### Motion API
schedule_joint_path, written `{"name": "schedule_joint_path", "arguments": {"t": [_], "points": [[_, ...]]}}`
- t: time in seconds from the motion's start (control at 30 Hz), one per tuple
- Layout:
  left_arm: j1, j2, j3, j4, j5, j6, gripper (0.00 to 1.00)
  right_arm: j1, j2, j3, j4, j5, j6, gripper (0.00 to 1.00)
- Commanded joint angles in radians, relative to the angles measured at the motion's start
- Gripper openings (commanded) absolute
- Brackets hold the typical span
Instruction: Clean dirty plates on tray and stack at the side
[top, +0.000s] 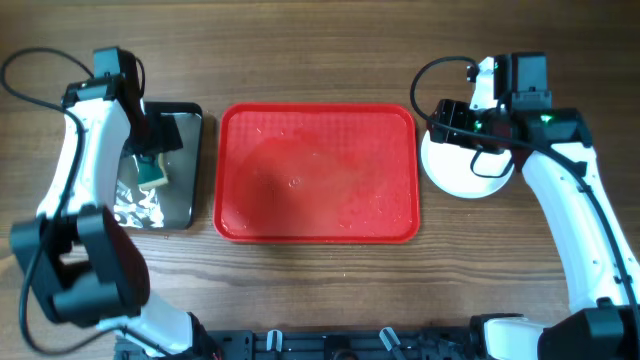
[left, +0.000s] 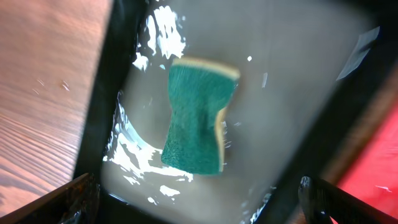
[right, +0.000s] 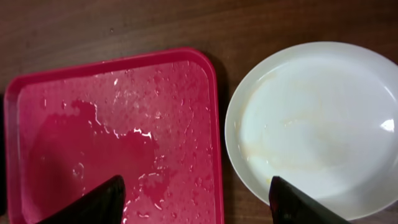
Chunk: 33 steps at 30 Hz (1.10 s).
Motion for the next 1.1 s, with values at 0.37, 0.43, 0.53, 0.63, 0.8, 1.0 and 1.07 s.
{"name": "schedule_joint_path", "arguments": {"t": [0.37,0.43,0.53,0.63,0.8,1.0,1.07], "points": [[-0.103,-0.248,0.04,0.0,-0.002,-0.021,1.0,0.004,-0.364,0.329,-0.2,-0.006,-0.019,1.0],[-0.103,-0.248,0.04,0.0,-0.002,-0.021,1.0,0.004,-0.435,0.329,-0.2,-0.006,0.035,1.0],[-0.103,-0.248,0.04,0.0,-0.002,-0.021,1.0,0.003,-0.509,0.329,-0.201,-0.003,0.046,0.99],[-0.103,-0.248,0.04,0.0,-0.002,-0.021,1.0,0.003,-0.552,0.328,-0.208,0.064,-0.018,1.0],[-0.103,-0.248,0.04,0.0,-0.002,-0.021,1.0,0.004,-0.586,0.266,-0.135,0.142,-0.092,1.0],[-0.103,-0.248,0.04,0.0,-0.002,-0.021,1.0,-0.001,-0.861,-0.302,0.417,0.048,-0.238,1.0],[-0.103,-0.248,0.04,0.0,-0.002,-0.021,1.0,-0.009,-0.977,-0.532,0.626,0.016,-0.239,1.0]]}}
